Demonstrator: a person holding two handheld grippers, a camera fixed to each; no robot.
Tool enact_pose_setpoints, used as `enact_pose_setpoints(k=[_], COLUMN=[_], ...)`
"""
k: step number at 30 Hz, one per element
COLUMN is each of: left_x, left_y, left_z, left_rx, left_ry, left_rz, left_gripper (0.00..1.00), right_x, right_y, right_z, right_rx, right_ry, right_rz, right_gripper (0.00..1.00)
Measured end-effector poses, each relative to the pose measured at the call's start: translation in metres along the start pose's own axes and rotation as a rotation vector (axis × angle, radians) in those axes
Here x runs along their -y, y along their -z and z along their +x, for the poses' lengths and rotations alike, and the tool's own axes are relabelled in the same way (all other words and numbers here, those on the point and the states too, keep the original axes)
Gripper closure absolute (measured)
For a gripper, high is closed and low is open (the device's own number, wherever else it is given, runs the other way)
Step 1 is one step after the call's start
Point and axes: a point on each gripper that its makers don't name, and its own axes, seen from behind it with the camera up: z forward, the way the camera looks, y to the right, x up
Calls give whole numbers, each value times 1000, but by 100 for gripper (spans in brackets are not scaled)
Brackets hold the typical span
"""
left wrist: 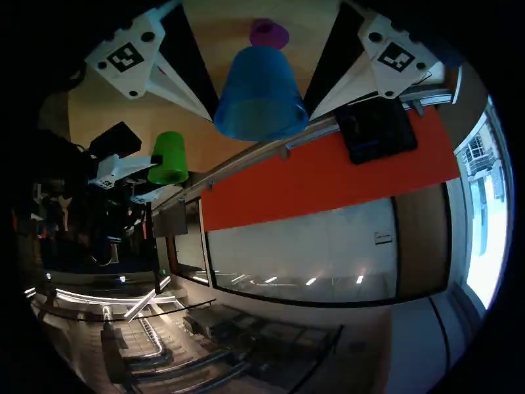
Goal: Pour water
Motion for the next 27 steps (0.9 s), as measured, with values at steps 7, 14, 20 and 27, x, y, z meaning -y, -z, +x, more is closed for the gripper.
enact_pose_setpoints(k=[7,14,20,27], left_x=[-8,-13,-22,-32], left_y=[-1,-1,-1,-1], left_z=[-30,-54,-73,-105], left_rx=[57,118,166,232], left_ry=[-3,-20,-39,-47], left_rz=[-16,-28,-48,-73], left_gripper=[12,12,12,12], right_x=[-13,-20,-29,-40], right_y=[10,14,19,26], right_z=[-9,-14,-21,-44], right_rx=[29,49,77,145], right_ry=[9,14,25,25], right_rz=[-37,-46,-57,-70], right_gripper=[7,7,7,7])
